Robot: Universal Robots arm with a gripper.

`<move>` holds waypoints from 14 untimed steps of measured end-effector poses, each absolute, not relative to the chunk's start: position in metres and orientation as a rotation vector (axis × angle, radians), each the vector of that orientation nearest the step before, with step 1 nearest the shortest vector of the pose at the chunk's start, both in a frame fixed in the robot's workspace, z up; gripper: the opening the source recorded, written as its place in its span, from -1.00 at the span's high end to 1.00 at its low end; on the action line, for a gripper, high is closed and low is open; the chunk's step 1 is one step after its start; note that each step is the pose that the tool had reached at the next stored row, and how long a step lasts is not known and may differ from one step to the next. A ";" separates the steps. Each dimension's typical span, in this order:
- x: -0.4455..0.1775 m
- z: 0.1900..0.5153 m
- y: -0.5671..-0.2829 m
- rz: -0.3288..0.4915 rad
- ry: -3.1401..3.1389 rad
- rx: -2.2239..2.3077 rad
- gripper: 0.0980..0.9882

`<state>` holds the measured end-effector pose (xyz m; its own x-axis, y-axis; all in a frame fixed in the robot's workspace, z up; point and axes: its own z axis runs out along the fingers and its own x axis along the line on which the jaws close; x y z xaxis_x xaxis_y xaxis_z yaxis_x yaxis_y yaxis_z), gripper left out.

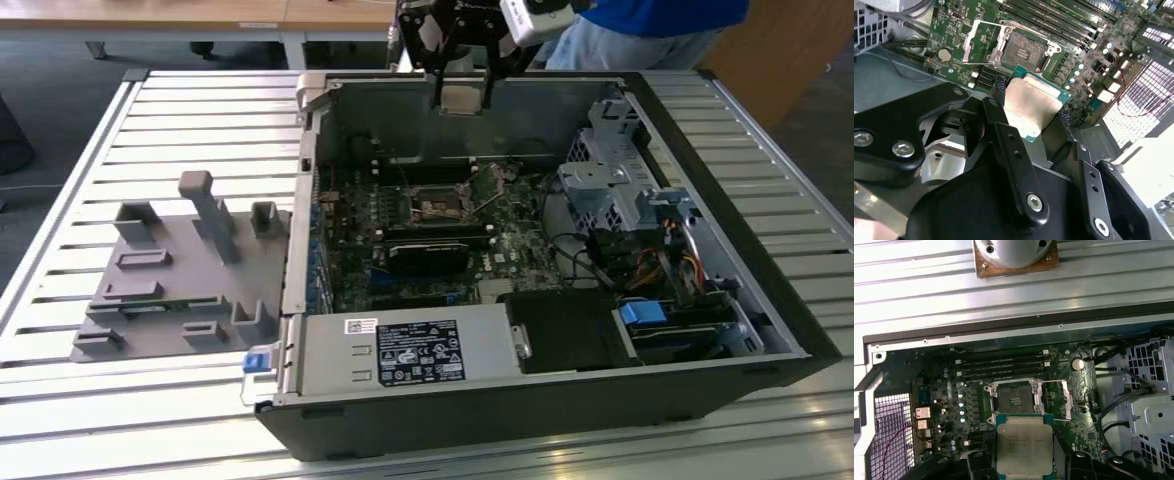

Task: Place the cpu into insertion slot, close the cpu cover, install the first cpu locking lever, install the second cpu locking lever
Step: 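Place the cpu into insertion slot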

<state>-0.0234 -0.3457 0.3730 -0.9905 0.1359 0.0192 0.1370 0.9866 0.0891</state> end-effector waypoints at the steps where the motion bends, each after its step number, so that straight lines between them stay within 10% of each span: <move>1: -0.023 0.373 -0.346 -0.141 -3.117 -0.231 0.00; 14: -0.023 0.372 -0.346 -0.139 -3.093 -0.507 0.00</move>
<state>-0.0235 -0.3457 0.3724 -0.9477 0.3186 0.0185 0.3190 0.9438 0.0867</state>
